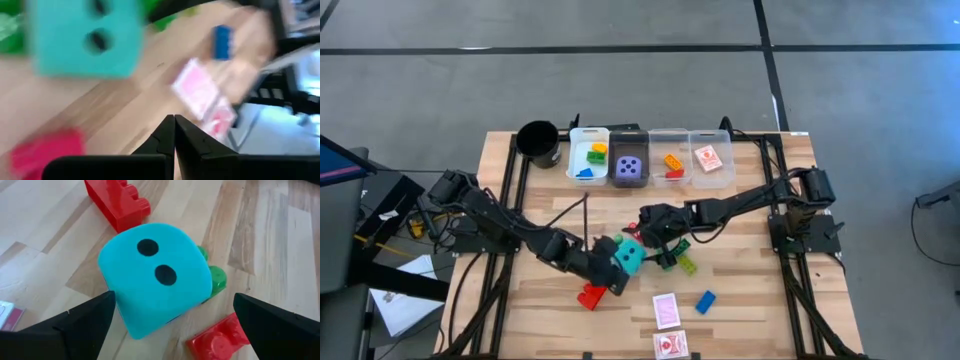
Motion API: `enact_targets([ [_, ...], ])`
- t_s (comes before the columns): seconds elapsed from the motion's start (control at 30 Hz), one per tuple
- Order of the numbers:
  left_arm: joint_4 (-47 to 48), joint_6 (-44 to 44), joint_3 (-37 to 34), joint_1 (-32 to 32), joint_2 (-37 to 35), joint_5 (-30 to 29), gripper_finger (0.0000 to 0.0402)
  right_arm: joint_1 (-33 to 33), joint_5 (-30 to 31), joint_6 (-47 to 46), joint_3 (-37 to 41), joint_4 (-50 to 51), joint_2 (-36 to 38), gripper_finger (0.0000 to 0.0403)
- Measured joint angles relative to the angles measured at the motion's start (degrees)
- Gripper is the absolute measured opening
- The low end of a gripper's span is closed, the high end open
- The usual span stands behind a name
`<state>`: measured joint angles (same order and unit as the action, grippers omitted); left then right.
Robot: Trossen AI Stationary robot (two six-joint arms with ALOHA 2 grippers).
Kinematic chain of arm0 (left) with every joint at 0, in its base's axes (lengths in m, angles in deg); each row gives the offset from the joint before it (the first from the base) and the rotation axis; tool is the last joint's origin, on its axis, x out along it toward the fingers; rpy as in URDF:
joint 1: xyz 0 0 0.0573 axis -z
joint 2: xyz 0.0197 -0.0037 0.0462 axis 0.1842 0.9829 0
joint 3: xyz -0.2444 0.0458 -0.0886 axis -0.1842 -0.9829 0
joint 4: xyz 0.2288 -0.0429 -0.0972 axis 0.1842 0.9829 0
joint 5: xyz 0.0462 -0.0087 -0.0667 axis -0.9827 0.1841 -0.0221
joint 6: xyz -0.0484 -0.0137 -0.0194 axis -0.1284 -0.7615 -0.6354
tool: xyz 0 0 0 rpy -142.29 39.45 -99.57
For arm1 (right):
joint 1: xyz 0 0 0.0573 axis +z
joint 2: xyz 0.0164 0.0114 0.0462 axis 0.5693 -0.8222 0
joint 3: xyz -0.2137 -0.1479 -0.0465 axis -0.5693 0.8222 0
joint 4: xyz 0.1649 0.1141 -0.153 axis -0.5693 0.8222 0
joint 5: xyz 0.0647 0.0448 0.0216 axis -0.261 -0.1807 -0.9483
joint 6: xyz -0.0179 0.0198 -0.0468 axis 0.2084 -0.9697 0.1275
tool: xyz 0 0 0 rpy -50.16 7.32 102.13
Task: Pick & Place Toys
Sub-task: Put the blue dice into the black transparent bin
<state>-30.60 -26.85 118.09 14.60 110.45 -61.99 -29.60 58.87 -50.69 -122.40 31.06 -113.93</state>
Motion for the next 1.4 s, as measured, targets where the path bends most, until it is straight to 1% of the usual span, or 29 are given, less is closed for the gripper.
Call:
enact_targets([
  [0.13, 4.6, -3.7, 0.0, -0.5, 0.0, 0.9, 0.0, 0.0, 0.0, 0.0, 0.0, -0.1, 0.0, 0.04],
  [0.47, 9.8, -3.9, 0.0, -3.4, 0.0, 0.9, 0.0, 0.0, 0.0, 0.0, 0.0, -0.2, 0.0, 0.04],
  [0.7, 9.3, -3.8, 0.0, -4.2, 0.0, 0.9, 0.0, 0.2, -0.1, -0.8, 0.0, -0.1, 0.0, 0.04],
  [0.83, 9.4, -3.8, 0.0, -4.2, 0.0, 2.5, 0.0, 0.2, -0.1, -1.5, 0.0, -0.1, 0.0, 0.04],
  [1.2, 10.3, -3.8, 0.0, -4.2, 0.1, 2.5, 0.0, 0.2, -0.2, -1.5, 0.0, 0.7, 0.0, 0.04],
  [1.33, 8.9, -4.9, -1.4, -4.2, 2.5, 2.3, 0.0, 0.2, -0.2, -1.4, 0.0, 1.2, 0.0, 0.04],
  [1.4, 6.4, -5.2, -1.8, -4.2, 4.3, 2.7, 0.0, 0.2, -0.2, -1.4, 0.0, 1.2, 0.0, 0.04],
])
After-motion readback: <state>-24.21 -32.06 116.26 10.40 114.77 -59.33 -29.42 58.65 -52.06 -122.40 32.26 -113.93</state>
